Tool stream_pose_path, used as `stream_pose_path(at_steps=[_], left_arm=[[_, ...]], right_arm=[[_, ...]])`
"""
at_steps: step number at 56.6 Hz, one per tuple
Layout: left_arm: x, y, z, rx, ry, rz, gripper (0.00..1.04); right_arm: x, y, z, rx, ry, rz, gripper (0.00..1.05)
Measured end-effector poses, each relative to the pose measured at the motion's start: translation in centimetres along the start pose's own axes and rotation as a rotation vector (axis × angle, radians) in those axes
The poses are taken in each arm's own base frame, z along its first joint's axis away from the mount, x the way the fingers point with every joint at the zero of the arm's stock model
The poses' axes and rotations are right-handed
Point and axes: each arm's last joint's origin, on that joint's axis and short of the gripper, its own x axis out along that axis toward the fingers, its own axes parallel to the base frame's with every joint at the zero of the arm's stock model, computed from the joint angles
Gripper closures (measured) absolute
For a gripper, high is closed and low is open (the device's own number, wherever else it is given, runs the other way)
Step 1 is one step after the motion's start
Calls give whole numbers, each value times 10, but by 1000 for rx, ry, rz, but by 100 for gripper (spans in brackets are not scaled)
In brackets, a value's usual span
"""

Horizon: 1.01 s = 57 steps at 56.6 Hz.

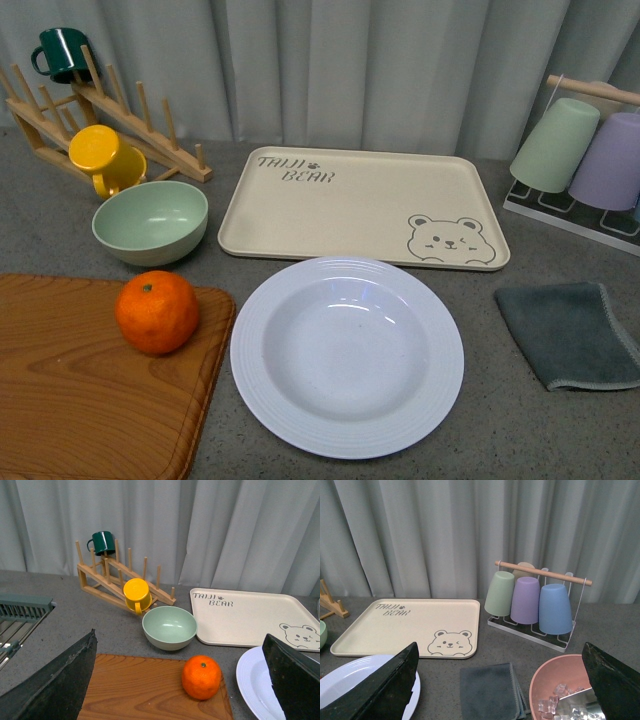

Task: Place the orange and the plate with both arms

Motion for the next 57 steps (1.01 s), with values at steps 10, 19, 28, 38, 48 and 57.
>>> stream_pose_path(at_steps=[10, 19, 28, 38, 48, 57], left_arm=[[0, 0, 0, 0, 0, 0, 6], [0, 0, 0, 0, 0, 0, 6], [0, 0, 0, 0, 0, 0, 6], [0, 0, 0, 0, 0, 0, 6], [0, 0, 0, 0, 0, 0, 6], [0, 0, 0, 0, 0, 0, 6]], right_arm=[[0, 0, 0, 0, 0, 0, 9], [0, 0, 0, 0, 0, 0, 9], [0, 0, 0, 0, 0, 0, 9], [0, 0, 0, 0, 0, 0, 9], [0, 0, 0, 0, 0, 0, 9], [0, 0, 0, 0, 0, 0, 9]])
